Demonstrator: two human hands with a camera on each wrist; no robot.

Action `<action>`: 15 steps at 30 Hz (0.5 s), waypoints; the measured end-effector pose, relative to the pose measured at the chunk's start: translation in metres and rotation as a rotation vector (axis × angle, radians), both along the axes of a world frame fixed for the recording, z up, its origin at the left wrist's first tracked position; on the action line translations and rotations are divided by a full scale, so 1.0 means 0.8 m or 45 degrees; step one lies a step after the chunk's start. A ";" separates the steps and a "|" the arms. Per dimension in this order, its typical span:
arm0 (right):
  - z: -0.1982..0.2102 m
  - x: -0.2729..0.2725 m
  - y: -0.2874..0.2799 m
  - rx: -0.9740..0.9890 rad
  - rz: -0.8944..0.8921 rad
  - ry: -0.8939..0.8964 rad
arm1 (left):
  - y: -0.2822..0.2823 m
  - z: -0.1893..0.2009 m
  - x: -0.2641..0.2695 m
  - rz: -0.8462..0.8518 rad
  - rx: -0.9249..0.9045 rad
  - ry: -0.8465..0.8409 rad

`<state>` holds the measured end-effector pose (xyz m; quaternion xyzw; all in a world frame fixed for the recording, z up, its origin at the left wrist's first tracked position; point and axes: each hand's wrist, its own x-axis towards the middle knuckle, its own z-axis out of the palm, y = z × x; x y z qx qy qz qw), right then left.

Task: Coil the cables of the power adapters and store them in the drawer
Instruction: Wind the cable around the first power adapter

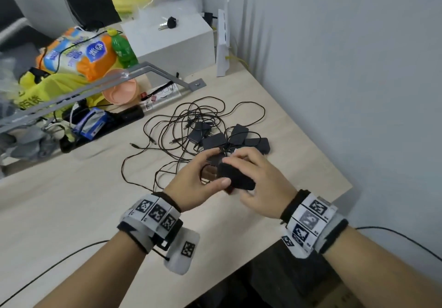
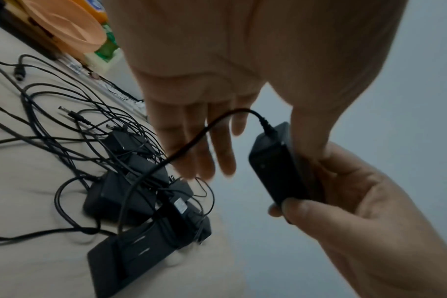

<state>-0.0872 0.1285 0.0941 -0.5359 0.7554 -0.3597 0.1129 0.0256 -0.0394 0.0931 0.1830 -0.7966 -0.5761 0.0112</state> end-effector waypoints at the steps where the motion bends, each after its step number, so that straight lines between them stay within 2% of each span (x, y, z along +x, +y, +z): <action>1: 0.008 0.009 -0.014 -0.041 0.040 0.037 | -0.007 0.010 0.007 -0.023 0.052 -0.018; 4: 0.028 0.039 -0.053 -0.146 -0.028 0.034 | -0.030 0.036 0.037 0.125 0.260 0.030; 7: 0.040 0.068 -0.078 -0.161 -0.219 -0.354 | -0.052 0.059 0.073 0.363 0.773 0.192; 9: 0.041 0.093 -0.093 0.071 -0.115 -0.569 | -0.067 0.076 0.099 0.398 1.025 0.322; 10: 0.039 0.108 -0.100 0.239 -0.034 -0.563 | -0.077 0.084 0.111 0.414 1.088 0.379; 12: 0.029 0.131 -0.108 0.541 0.016 -0.373 | -0.098 0.100 0.131 0.490 1.133 0.438; 15: 0.019 0.129 -0.107 0.649 -0.137 -0.126 | -0.136 0.110 0.160 0.544 1.038 0.456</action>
